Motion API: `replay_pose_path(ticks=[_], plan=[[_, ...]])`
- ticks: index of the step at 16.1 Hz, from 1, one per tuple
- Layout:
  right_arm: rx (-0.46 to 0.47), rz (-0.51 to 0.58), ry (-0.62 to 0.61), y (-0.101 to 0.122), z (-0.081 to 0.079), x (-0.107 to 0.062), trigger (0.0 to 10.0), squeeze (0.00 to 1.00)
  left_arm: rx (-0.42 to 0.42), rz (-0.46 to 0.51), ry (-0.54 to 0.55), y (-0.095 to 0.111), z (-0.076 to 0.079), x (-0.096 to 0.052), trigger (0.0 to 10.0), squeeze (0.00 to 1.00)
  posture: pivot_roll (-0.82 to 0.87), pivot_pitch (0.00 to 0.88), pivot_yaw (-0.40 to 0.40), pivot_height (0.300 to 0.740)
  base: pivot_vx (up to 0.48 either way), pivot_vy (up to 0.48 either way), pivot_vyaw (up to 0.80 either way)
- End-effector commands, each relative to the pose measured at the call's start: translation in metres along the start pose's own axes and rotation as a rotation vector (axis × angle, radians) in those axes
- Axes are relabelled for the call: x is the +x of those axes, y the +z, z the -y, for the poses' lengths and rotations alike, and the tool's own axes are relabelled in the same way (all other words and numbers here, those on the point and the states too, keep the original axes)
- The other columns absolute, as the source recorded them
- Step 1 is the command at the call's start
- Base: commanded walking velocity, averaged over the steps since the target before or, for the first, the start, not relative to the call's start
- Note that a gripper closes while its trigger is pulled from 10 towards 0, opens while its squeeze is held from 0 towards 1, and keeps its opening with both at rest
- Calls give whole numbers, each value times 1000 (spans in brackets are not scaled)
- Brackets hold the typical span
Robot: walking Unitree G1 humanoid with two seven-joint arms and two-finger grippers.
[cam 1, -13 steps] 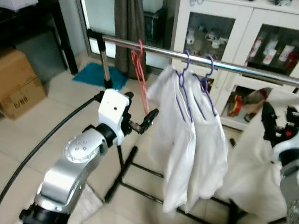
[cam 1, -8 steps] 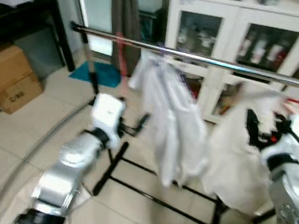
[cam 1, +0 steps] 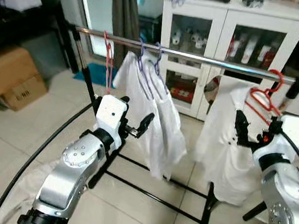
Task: Hang hanger
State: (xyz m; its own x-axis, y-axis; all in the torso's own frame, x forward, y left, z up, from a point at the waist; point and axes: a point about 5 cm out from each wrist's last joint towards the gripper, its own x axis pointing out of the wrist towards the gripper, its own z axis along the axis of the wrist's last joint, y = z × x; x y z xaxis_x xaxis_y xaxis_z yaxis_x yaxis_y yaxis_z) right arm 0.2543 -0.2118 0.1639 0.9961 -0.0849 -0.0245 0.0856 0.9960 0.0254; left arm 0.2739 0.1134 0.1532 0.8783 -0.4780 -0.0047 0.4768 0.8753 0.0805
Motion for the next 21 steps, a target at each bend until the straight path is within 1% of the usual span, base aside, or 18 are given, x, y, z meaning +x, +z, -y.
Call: replay_pose_path(ticks=[1,3,6,7,9,10,11,12,13,14,15,16,17,18,19,20,21], plan=[[-4,-4,7,0,-7,-2,10000,1000,11,0,16,2,-4,2,10000,0,65,0,71,740,337,0,0],[-16,-16,19,-3,-13,-3,10000,1000,14,-1,12,2,-5,2,10000,0,66,0,72,740,345,0,0],[-22,-11,0,-2,-14,-2,10000,1000,14,-5,14,2,-6,3,10000,0,69,2,70,740,365,0,800],[-1,0,-13,0,-13,-1,10000,1000,15,-7,14,2,-6,2,10000,0,69,3,69,740,368,0,0],[-8,14,-39,3,-9,-1,10000,1000,18,-12,3,1,-6,2,10000,0,71,7,68,740,360,0,0],[-26,24,-37,5,-5,-2,10000,1000,12,-12,-52,0,-1,-1,10000,0,71,11,68,740,0,0,0],[-50,38,-14,9,0,-3,10000,1000,8,-16,-101,0,4,-3,10000,0,71,14,68,740,0,0,0],[-86,53,54,15,7,-4,10000,1000,11,-5,-139,1,7,-6,10000,0,70,16,69,740,0,0,0],[-89,49,71,16,10,-5,10000,1000,7,-1,-149,1,8,-7,10000,0,68,18,70,740,0,0,0],[-106,38,110,21,20,-7,10000,1000,-7,4,-175,3,9,-8,10000,0,66,20,70,740,0,0,0],[-141,19,182,26,29,-10,10000,1000,-22,-4,-221,3,12,-9,10000,51,64,21,72,740,0,0,0],[-137,-5,215,26,31,-12,10000,1000,-22,-4,-239,3,13,-9,10000,455,63,22,72,740,0,0,0],[-151,-23,237,26,34,-13,10000,1000,-36,-3,-265,4,15,-10,10000,1000,61,21,73,740,0,0,0],[-157,-36,251,27,36,-15,10000,1000,-60,1,-307,5,18,-11,10000,1000,60,22,72,740,0,0,0],[-158,-37,251,28,38,-15,10000,1000,-62,-1,-325,5,20,-12,10000,1000,61,21,70,740,0,0,0],[-128,-48,264,30,44,-17,10000,1000,-64,-9,-360,6,23,-14,10000,1000,62,21,68,740,0,0,0],[-133,-73,291,31,48,-20,10000,1000,-72,-10,-381,6,24,-15,10000,1000,61,21,68,740,0,0,0]])
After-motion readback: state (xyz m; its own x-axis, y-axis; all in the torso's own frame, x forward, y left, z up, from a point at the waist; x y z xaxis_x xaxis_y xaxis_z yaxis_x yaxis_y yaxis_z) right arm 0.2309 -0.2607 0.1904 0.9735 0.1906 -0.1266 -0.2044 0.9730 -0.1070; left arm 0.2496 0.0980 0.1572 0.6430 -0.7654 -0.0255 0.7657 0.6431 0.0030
